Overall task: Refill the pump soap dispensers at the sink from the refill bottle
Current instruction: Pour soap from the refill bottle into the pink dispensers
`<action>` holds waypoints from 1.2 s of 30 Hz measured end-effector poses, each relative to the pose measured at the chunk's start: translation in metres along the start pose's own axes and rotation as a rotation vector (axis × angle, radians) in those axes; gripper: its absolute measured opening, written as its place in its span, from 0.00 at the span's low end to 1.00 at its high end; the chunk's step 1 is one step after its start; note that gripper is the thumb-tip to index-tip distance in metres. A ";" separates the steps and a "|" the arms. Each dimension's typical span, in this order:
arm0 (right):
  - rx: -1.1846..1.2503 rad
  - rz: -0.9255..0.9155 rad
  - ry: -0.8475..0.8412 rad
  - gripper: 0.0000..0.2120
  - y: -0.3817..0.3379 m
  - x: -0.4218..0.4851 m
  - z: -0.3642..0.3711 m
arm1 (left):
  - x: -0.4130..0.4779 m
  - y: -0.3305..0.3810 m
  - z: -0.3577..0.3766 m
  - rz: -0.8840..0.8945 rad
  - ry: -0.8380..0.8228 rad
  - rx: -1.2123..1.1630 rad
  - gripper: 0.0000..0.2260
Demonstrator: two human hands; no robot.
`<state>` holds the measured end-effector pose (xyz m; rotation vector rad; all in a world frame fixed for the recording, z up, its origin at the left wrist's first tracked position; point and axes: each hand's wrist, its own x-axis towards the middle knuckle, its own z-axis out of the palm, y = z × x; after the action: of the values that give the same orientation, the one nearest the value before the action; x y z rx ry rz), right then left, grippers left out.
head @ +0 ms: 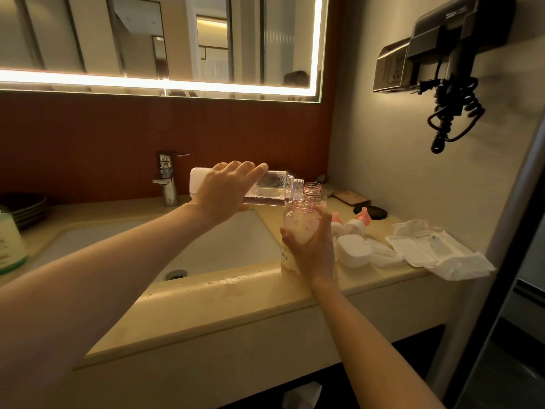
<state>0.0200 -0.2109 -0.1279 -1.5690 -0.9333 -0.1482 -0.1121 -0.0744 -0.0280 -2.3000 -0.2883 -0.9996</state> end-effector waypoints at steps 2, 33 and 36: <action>0.001 0.002 -0.002 0.35 0.000 0.000 0.001 | 0.000 0.000 0.000 0.004 0.001 -0.005 0.37; -0.007 -0.015 0.017 0.35 0.000 -0.001 0.001 | 0.000 0.002 -0.005 -0.012 -0.021 -0.025 0.36; -0.014 -0.016 0.013 0.35 -0.001 -0.001 0.001 | -0.001 0.004 -0.005 -0.032 -0.035 -0.043 0.37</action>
<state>0.0184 -0.2108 -0.1283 -1.5722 -0.9366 -0.1772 -0.1144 -0.0806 -0.0275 -2.3602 -0.3220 -0.9919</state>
